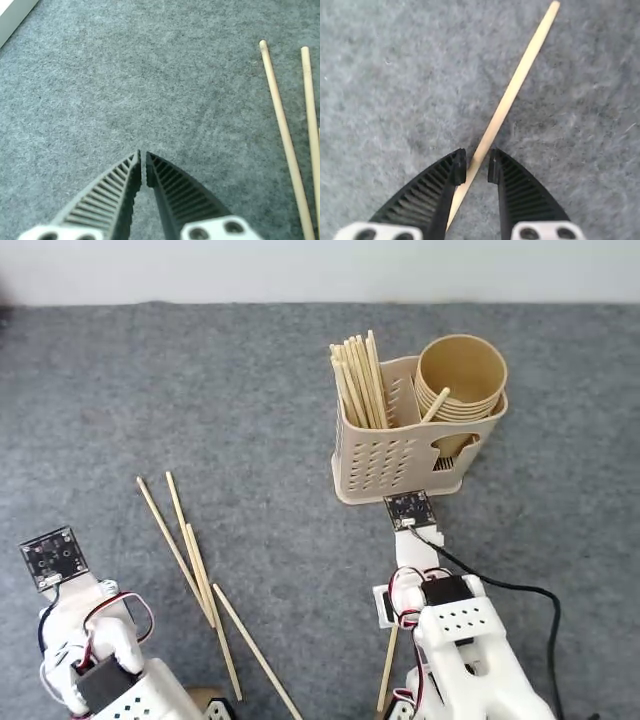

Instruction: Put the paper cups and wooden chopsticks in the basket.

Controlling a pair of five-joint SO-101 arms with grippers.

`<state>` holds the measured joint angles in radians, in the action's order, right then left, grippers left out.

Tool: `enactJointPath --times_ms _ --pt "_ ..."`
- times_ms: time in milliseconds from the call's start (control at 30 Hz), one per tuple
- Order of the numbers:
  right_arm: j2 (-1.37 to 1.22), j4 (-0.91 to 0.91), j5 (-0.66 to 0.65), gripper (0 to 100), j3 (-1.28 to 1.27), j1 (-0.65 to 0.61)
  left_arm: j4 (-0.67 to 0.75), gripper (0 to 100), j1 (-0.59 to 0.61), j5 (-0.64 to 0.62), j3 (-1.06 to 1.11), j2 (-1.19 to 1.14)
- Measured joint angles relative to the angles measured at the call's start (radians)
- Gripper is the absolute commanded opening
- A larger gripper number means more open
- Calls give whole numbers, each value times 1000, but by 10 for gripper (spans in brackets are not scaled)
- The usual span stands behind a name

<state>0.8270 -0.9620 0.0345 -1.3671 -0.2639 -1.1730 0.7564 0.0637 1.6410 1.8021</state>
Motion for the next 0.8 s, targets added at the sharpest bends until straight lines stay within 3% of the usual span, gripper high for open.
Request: enactJointPath --times_ms 167,500,667,800 --pt "2 -2 -43 2 -9 2 0 19 0 0 0 0" --pt "9 -26 -43 8 -9 5 0 19 0 0 0 0" --pt "11 -138 -37 8 94 -21 0 19 0 0 0 0" --pt "11 -256 61 8 239 -87 0 19 0 0 0 0"
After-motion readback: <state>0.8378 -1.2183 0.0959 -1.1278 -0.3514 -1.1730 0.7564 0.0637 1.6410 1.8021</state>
